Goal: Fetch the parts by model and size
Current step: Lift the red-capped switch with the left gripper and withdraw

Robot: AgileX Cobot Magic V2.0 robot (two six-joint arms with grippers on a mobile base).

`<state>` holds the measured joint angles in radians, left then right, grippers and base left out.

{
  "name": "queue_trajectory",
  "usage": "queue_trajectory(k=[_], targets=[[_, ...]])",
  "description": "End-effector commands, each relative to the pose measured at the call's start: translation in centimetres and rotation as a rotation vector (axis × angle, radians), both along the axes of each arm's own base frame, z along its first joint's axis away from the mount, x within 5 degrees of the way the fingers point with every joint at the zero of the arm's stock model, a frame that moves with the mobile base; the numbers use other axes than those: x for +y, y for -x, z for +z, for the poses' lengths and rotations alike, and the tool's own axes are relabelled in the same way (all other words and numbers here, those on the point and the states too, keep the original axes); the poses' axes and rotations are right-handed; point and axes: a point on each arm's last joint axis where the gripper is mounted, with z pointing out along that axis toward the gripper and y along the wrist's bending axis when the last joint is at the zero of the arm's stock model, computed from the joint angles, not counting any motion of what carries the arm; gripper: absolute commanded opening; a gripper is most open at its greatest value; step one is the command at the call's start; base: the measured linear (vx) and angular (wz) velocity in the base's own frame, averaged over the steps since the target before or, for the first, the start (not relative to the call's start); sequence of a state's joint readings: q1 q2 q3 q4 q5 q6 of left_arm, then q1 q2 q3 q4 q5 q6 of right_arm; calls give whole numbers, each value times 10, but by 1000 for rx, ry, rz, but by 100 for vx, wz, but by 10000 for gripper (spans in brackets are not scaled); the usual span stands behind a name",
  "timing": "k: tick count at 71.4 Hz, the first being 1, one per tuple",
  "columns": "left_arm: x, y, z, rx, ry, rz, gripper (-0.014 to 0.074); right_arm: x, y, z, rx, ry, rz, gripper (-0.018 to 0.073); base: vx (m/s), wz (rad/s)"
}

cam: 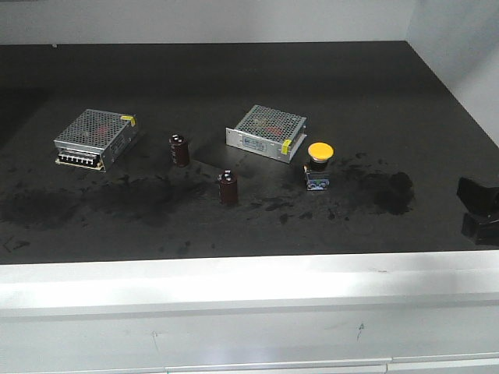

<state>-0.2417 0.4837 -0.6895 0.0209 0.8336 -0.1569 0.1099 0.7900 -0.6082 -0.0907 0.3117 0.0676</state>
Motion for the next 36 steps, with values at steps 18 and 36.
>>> queue_trajectory(k=[18,36], targets=[[4,18,-24,-91,-10,-25,-6,2,-3,20,-124,-81,-3,518,0,0],[4,18,-28,-67,-15,-25,-6,19,-22,34,-86,32,112,518,0,0]])
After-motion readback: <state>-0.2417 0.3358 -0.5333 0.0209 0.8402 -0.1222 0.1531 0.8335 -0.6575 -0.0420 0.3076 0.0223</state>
